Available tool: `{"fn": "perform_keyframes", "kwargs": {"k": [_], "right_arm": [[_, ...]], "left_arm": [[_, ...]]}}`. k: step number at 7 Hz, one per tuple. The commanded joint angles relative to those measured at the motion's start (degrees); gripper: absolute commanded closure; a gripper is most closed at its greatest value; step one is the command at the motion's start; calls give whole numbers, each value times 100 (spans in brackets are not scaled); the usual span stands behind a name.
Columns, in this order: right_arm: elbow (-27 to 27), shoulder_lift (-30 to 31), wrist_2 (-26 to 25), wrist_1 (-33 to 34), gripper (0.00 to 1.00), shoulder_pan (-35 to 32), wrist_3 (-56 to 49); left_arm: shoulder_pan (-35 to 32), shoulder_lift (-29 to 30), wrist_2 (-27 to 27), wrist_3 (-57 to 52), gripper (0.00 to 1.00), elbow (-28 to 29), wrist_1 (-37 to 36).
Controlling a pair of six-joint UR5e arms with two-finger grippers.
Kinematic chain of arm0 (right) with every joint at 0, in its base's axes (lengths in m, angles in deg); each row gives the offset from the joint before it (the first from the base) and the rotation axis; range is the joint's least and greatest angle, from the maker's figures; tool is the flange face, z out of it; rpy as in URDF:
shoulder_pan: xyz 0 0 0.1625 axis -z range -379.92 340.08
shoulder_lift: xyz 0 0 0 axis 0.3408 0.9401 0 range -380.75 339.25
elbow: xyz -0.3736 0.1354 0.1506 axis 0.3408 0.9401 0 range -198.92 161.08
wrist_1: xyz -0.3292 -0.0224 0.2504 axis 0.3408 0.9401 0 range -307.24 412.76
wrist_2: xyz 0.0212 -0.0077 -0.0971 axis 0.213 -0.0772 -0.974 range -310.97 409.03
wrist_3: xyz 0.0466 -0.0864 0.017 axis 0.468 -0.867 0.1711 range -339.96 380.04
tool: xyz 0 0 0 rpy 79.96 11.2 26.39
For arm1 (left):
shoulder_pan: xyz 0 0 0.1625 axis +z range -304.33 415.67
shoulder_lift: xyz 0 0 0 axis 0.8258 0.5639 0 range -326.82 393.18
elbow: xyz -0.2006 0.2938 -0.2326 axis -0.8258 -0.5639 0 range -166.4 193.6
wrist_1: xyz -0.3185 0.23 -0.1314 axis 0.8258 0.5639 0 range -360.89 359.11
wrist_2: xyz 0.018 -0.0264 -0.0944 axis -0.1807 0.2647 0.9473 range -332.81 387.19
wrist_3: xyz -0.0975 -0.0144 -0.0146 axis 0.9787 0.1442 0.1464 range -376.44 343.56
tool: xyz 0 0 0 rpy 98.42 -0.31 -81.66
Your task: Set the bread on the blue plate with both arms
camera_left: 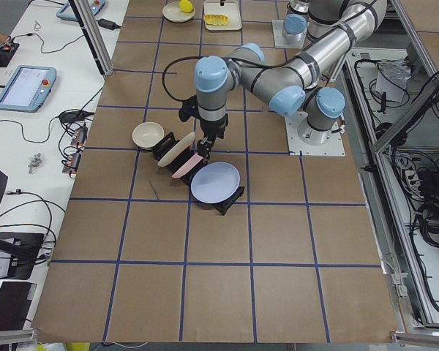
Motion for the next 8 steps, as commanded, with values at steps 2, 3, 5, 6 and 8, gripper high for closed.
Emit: {"fn": "perform_keyframes", "kwargs": {"k": [2, 3, 5, 6, 8], "right_arm": [[-221, -706, 24, 990, 8, 222, -35], [-221, -953, 24, 1325, 8, 222, -26], [-213, -1008, 24, 1380, 7, 231, -26], [-213, -1139, 24, 1529, 8, 248, -26], [-221, -1508, 50, 1758, 9, 249, 0]], "left_arm": [[405, 1407, 194, -500, 0, 675, -264], [396, 1785, 203, -491, 0, 721, -290], [318, 2244, 185, -360, 0, 704, -360], [221, 2368, 185, -246, 0, 678, -395], [220, 2518, 194, -227, 13, 695, -518]]}}
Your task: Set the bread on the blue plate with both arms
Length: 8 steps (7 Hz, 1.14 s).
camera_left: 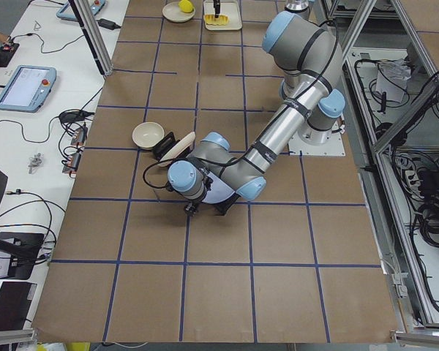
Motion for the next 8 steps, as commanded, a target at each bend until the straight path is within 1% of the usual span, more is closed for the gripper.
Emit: {"fn": "perform_keyframes", "kwargs": {"k": [1, 2, 3, 4, 5, 6, 7, 8], "right_arm": [[-7, -216, 25, 120, 11, 4, 43], [-16, -217, 86, 129, 23, 4, 43], [-16, -286, 87, 120, 32, 4, 43], [-25, -383, 87, 190, 30, 4, 52], [-42, -453, 87, 312, 25, 13, 52], [-42, -471, 87, 340, 27, 21, 52], [-34, -471, 78, 349, 44, 21, 52], [-34, -463, 61, 340, 70, 21, 43]], "left_arm": [[-14, 93, -11, 10, 42, -6, -111], [-14, 102, -37, 27, 78, -110, -233], [-22, 93, -46, 123, 96, -111, -269], [-31, 76, -46, 246, 99, -129, -269], [-31, 50, -55, 255, 99, -120, -269], [-49, -98, -72, 247, 99, -94, -226], [-49, -309, -72, 221, 99, -163, -164], [-40, -589, -81, 212, 99, -129, 62]]}}
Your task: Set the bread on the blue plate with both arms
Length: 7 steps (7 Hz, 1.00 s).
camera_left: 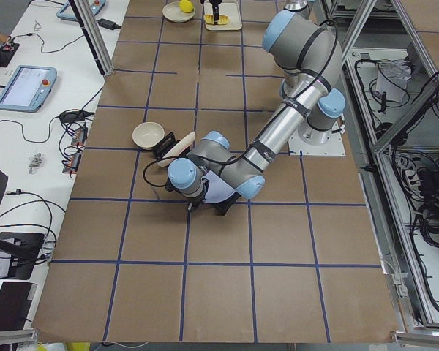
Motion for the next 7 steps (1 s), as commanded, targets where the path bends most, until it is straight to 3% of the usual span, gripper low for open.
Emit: {"fn": "perform_keyframes", "kwargs": {"k": [1, 5, 7], "right_arm": [[2, 43, -42, 5, 74, 2, 2], [46, 323, -78, -74, 74, -7, 11], [46, 482, -69, -83, 74, -15, 11]], "left_arm": [[38, -686, -18, -14, 99, -1, 602], [-40, -2690, -203, 667, 98, -115, 2693], [-870, -2992, 130, 2060, 98, -692, 2707]]}}
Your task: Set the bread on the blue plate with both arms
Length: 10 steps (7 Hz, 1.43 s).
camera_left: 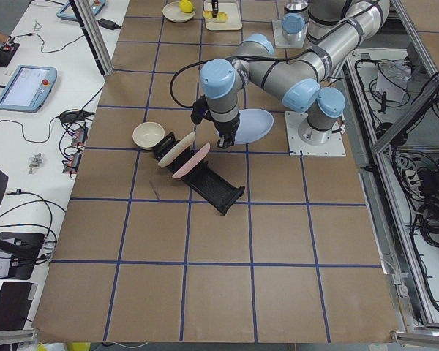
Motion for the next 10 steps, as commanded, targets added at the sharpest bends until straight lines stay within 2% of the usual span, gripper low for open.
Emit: {"fn": "perform_keyframes", "kwargs": {"k": [1, 3, 4, 5, 6, 8, 9, 10], "right_arm": [[5, 304, -3, -109, 74, -13, 1], [189, 762, -3, -740, 74, -57, 1], [338, 833, 14, -943, 73, -75, 10], [513, 869, 49, -1111, 73, -144, 62], [698, 895, 58, -1321, 73, -302, 245], [1486, 966, 41, -2170, 73, -906, 1007], [1865, 931, 23, -2585, 72, -1197, 1542], [2077, 896, 23, -2824, 72, -1487, 2026]], "left_arm": [[-1206, -263, 552, 1842, 98, -709, -111], [-2490, -89, 994, 3390, 98, -1315, -1310], [-3131, 208, 1500, 4634, 98, -1832, -2526], [-3851, 664, 1531, 5777, 98, -2220, -3835], [-4502, 1121, 1461, 6876, 98, -2267, -4944], [-5480, 1668, 901, 8280, 98, -2181, -5980], [-5685, 1783, 846, 8842, 93, -2076, -6001], [-5756, 1776, 645, 9161, 7, -2014, -5975]]}}
